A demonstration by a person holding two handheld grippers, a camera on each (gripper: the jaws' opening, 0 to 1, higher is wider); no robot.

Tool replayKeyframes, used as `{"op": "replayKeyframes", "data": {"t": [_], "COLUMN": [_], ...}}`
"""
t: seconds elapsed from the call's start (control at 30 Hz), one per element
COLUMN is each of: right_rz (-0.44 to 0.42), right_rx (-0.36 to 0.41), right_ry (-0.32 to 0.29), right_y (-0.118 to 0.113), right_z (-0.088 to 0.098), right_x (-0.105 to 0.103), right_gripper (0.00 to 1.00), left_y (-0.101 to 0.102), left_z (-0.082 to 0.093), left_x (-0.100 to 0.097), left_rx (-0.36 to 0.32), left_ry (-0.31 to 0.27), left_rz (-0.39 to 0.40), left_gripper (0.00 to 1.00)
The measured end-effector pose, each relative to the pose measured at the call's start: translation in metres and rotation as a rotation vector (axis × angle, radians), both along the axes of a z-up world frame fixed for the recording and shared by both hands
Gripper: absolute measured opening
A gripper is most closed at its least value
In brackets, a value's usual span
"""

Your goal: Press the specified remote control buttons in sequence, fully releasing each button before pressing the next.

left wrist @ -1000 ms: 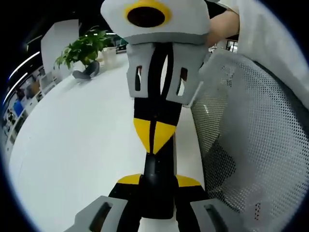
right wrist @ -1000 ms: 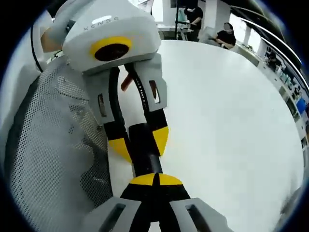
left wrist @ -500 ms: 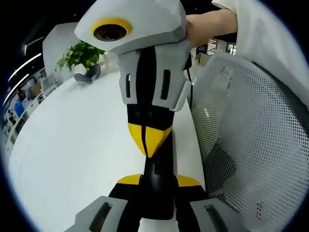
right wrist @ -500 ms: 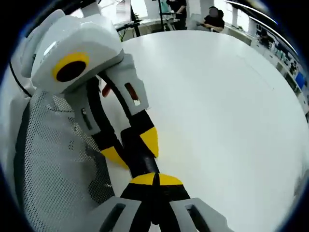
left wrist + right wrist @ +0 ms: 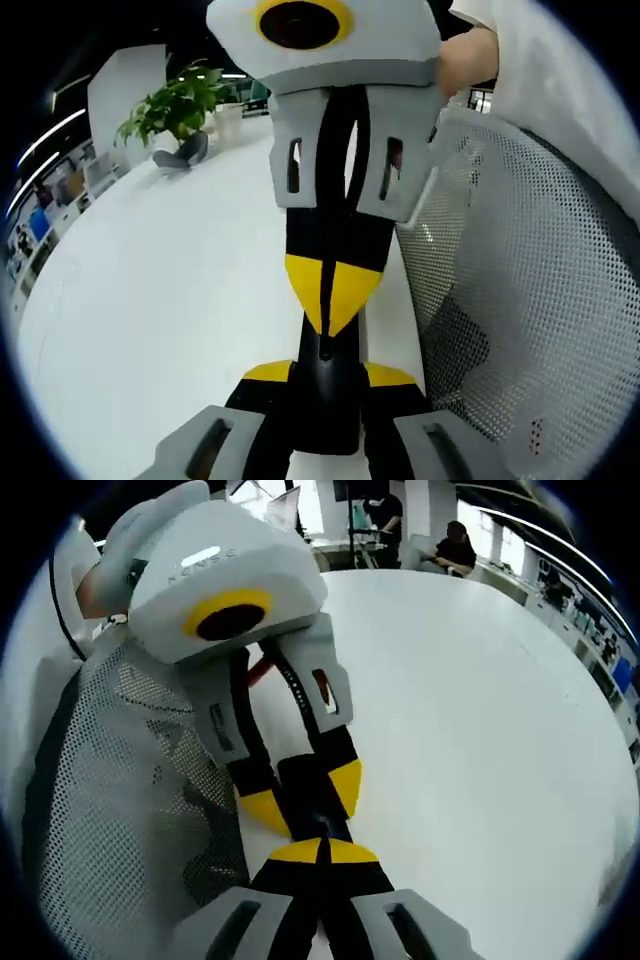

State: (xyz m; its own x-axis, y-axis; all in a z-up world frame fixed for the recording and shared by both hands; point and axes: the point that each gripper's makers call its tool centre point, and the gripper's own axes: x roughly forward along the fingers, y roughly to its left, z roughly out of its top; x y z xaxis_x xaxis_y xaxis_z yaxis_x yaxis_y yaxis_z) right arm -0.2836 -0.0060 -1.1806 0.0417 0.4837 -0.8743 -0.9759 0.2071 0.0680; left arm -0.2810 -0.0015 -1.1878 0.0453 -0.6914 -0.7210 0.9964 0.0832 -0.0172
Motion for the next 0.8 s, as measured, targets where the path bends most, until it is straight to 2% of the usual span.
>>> {"op": "replayKeyframes", "data": {"t": [0.03,0.13,0.37,0.5,0.6,0.8], "right_rz": [-0.003,-0.011,0.118,0.223,0.215,0.193], "right_rx": [0.013,0.011,-0.037,-0.091,-0.101,-0.066], "right_ry": [-0.016,-0.013,-0.083,-0.129,-0.124,-0.119], "right_y": [0.0023,0.0032,0.0033,0.0032,0.0051,0.0052], "right_z": [-0.0004,-0.0001,-0.0029,-0.0039,-0.0044,-0.0035], "right_x": [0.0019,0.0018,0.0006,-0.0001,0.0005,0.0011], "right_gripper": [0.00,0.00,0.00,0.00,0.00,0.00], "left_y": [0.0000,-0.0002,0.0003,0.0003,0.0001,0.0003], "left_z": [0.0000,-0.0002,-0.0003,0.0001,0.0000,0.0000], "left_x": [0.0000,0.0000,0.0002,0.0001,0.0000,-0.0002], "left_rx": [-0.001,0.000,-0.009,-0.025,-0.014,-0.015], "left_ry": [0.000,0.001,0.011,0.017,0.015,0.012], "left_rz": [0.000,0.001,0.006,0.009,0.003,0.004], "left_gripper": [0.24,0.24,0.24,0.24,0.24,0.24]}}
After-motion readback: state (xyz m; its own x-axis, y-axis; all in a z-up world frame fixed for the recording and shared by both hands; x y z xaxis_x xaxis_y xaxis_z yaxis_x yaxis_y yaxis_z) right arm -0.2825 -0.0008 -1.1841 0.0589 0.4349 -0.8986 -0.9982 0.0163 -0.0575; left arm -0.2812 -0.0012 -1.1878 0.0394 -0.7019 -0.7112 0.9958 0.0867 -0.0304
